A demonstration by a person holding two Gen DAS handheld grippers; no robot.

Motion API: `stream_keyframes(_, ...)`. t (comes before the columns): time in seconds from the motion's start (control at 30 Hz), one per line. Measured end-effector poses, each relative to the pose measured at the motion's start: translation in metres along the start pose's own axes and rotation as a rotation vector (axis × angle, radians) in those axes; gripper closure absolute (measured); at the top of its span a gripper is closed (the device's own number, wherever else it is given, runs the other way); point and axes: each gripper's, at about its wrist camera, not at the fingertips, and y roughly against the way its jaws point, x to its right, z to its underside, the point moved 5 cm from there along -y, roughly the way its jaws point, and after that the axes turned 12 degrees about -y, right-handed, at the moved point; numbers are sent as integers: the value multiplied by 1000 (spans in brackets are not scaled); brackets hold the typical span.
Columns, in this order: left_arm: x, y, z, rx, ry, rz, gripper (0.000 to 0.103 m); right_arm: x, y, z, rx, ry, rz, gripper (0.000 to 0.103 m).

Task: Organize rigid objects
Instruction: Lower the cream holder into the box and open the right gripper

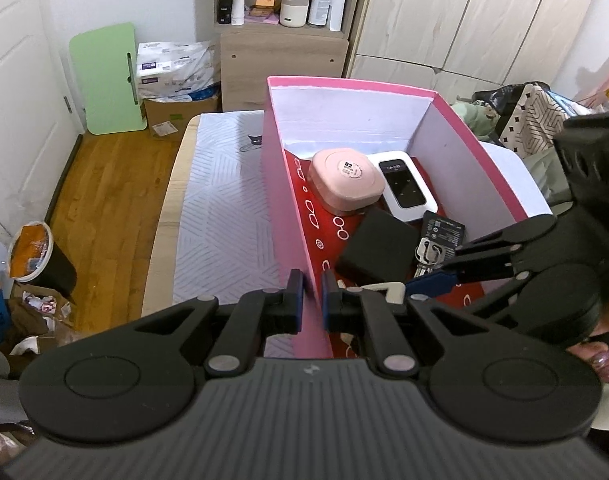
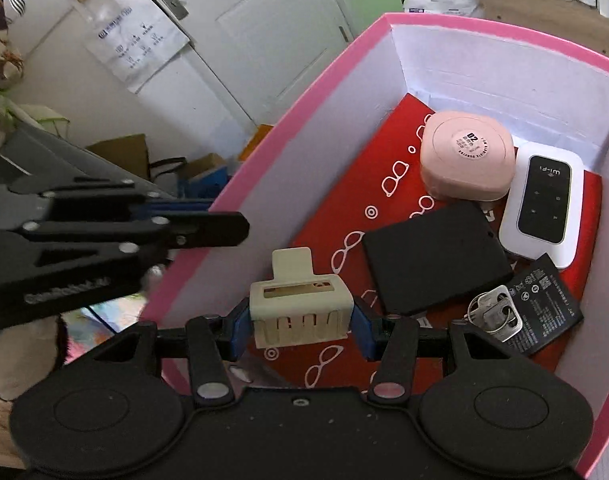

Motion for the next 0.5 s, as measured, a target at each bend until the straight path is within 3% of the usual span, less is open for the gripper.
stream_keyframes(0.17,1,0,1,2,11,2,95,4,29,13,141,71,71,41)
stream_keyframes(0.23,2,0,1,2,-3,-7,95,10,50,25,216,72,65,41)
stream_keyframes(0.4,5,0,0,-10,1,-33,95,41,111,53,387,-15,-43,41)
stream_keyframes(0.5,8,1,1,0,19,-62,95,63,140,61,479,-13,-19,41)
